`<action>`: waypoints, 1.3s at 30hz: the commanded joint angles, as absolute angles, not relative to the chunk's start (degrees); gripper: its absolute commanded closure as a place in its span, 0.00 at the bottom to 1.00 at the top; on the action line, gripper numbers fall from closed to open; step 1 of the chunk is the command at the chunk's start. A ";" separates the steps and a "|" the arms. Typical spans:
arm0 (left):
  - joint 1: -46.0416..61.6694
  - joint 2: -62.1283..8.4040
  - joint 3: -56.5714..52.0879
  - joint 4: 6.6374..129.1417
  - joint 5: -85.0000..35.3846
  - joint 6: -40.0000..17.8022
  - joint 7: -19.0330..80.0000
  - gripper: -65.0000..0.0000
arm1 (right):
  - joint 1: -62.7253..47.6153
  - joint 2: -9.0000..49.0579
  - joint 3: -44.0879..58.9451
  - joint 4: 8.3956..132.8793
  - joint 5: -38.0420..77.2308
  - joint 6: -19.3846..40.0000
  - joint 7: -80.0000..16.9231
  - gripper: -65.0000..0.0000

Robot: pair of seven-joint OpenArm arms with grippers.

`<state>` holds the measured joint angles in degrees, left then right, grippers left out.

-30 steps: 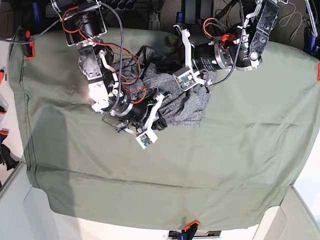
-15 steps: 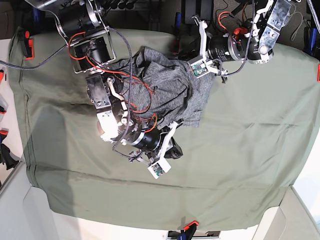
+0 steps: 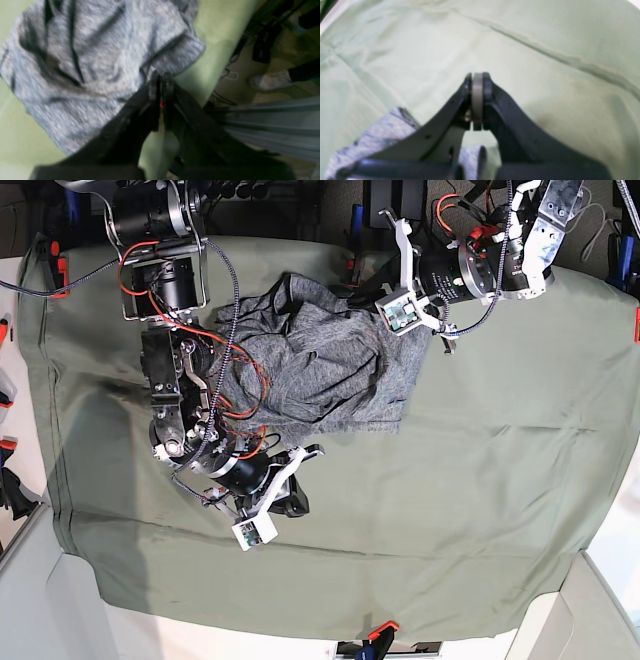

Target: Fold the T-shirt properly

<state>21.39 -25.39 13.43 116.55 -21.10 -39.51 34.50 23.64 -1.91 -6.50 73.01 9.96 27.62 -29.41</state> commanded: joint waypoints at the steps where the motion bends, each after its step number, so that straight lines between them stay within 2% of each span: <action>1: 21.06 -25.39 13.15 116.44 -20.64 -40.00 32.75 0.97 | 25.21 -1.72 -6.35 73.63 10.33 27.88 -27.81 1.00; 11: 20.10 -25.39 13.15 106.02 -18.65 -40.00 27.88 0.97 | 25.23 -1.74 -8.40 63.51 7.01 27.94 -25.04 1.00; 16: 17.74 -25.39 13.13 101.36 -18.15 -40.00 27.81 0.97 | 25.21 -1.74 -8.38 57.63 6.85 29.85 -24.95 1.00; 23: 14.06 -25.36 9.30 97.21 -18.52 -40.00 27.11 0.97 | 25.36 -1.54 -8.38 58.11 7.94 29.85 -25.30 1.00; 31: 9.96 -25.34 5.65 95.90 -22.46 -40.00 28.64 0.97 | 25.19 2.04 -8.38 58.13 12.10 29.87 -26.04 1.00; 39: 0.47 -20.62 5.65 81.10 -21.67 -40.00 28.27 0.97 | 25.15 6.33 -8.36 58.39 17.50 30.15 -29.30 1.00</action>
<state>1.48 -20.40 5.85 80.75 -23.27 -42.15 27.75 23.83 5.72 -8.51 57.58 17.93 30.52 -28.95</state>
